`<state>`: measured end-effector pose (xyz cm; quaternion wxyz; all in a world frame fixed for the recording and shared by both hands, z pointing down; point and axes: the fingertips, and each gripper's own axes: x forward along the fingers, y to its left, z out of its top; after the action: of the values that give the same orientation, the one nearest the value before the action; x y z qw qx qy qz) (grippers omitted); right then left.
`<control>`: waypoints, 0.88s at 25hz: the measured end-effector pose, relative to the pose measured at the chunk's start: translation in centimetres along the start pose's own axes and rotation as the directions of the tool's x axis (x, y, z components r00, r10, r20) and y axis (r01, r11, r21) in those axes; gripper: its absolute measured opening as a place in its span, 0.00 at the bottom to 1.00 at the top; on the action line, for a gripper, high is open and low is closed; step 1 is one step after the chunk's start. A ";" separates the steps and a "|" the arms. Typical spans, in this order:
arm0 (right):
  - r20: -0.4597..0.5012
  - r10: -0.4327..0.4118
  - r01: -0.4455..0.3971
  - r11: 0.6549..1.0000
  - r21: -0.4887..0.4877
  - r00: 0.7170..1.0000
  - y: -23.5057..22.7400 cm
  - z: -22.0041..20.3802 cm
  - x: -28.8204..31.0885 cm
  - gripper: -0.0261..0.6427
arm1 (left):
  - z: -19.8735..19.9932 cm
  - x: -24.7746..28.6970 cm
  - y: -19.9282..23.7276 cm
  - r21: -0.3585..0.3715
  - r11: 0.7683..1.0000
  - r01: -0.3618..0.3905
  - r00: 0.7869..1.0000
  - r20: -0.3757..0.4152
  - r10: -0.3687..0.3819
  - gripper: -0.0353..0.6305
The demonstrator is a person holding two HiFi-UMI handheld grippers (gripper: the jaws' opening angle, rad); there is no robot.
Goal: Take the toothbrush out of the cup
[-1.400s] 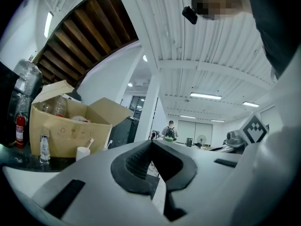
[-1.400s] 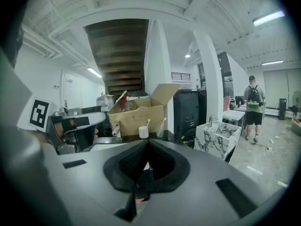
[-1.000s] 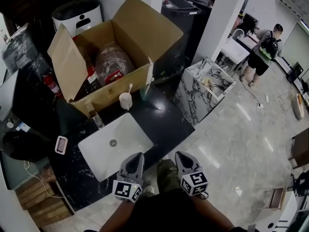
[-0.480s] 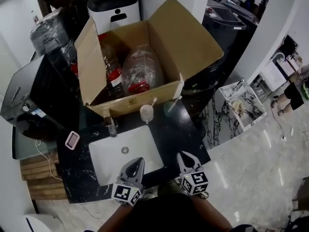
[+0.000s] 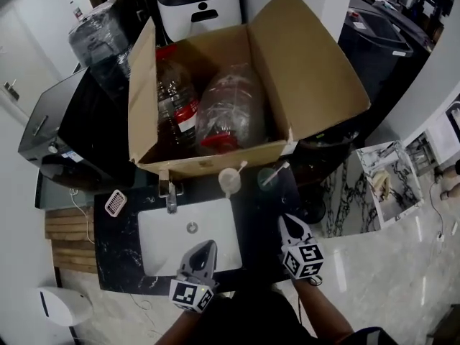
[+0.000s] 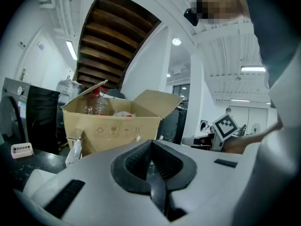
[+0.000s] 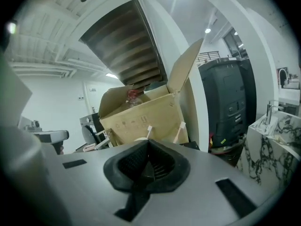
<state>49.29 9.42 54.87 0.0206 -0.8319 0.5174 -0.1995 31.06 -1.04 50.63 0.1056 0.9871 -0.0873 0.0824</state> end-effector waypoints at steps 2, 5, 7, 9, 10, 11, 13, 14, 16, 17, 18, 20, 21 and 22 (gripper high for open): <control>-0.012 0.008 -0.008 1.000 -0.005 1.000 -1.9 0.3 1.8 0.06 | -0.4 0.4 0.0 -0.020 0.999 -0.028 1.000 -0.010 0.028 0.09; -0.042 0.009 -0.009 1.000 0.000 0.999 -4.3 0.4 5.2 0.08 | -0.7 0.8 0.7 -0.042 0.997 -0.064 0.998 -0.018 0.063 0.09; -0.067 0.017 -0.014 0.999 0.053 0.998 -5.4 0.3 7.3 0.10 | -0.8 1.1 1.3 -0.058 0.994 -0.088 0.996 -0.019 0.087 0.09; -0.088 0.017 -0.007 0.995 0.102 0.996 -6.3 0.1 9.0 0.12 | -0.9 1.2 1.6 -0.076 0.992 -0.105 0.994 -0.015 0.105 0.09; -0.097 0.009 0.002 0.994 0.113 0.995 -6.7 -0.1 9.7 0.13 | -0.9 1.3 1.7 -0.082 0.991 -0.110 0.994 -0.013 0.109 0.09; -0.105 -0.002 0.014 0.993 0.114 0.994 -7.1 -0.4 10.3 0.14 | -0.8 1.4 1.8 -0.085 0.990 -0.113 0.994 -0.011 0.113 0.09; -0.119 -0.020 0.031 0.995 0.098 0.993 -7.9 -0.8 11.8 0.17 | -1.0 1.8 2.0 -0.091 0.989 -0.117 0.993 -0.013 0.117 0.09; -0.125 -0.026 0.037 0.996 0.087 0.992 -8.3 -1.0 12.6 0.19 | -1.1 2.1 2.1 -0.095 0.988 -0.119 0.993 -0.015 0.118 0.09; -0.137 -0.038 0.048 0.996 0.069 0.990 -8.8 -1.4 14.0 0.22 | -1.1 2.5 2.2 -0.100 0.988 -0.120 0.993 -0.015 0.119 0.09; -0.143 -0.046 0.056 0.996 0.065 0.989 -9.1 -1.6 14.7 0.23 | -1.1 2.6 2.2 -0.099 0.988 -0.122 0.993 -0.016 0.121 0.09; -0.149 -0.055 0.066 0.996 0.064 0.987 -9.4 -1.9 15.2 0.24 | -1.0 2.7 2.2 -0.097 0.988 -0.124 0.992 -0.017 0.123 0.09; -0.164 -0.074 0.086 0.994 0.071 0.984 -10.0 -2.3 16.2 0.25 | -1.0 2.8 2.3 -0.096 0.987 -0.129 0.992 -0.018 0.128 0.09; -0.171 -0.084 0.098 0.992 0.076 0.982 -10.2 -2.4 16.6 0.25 | -1.1 2.9 2.4 -0.098 0.986 -0.133 0.991 -0.020 0.132 0.09; -0.175 -0.096 0.111 0.991 0.080 0.980 -10.6 -2.5 16.9 0.25 | -1.3 2.9 2.5 -0.099 0.985 -0.138 0.990 -0.022 0.136 0.09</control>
<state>63.93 0.05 64.92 0.0028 -0.8358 0.4638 -0.2938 33.23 -3.58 52.86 0.1499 0.9716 -0.1583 0.0924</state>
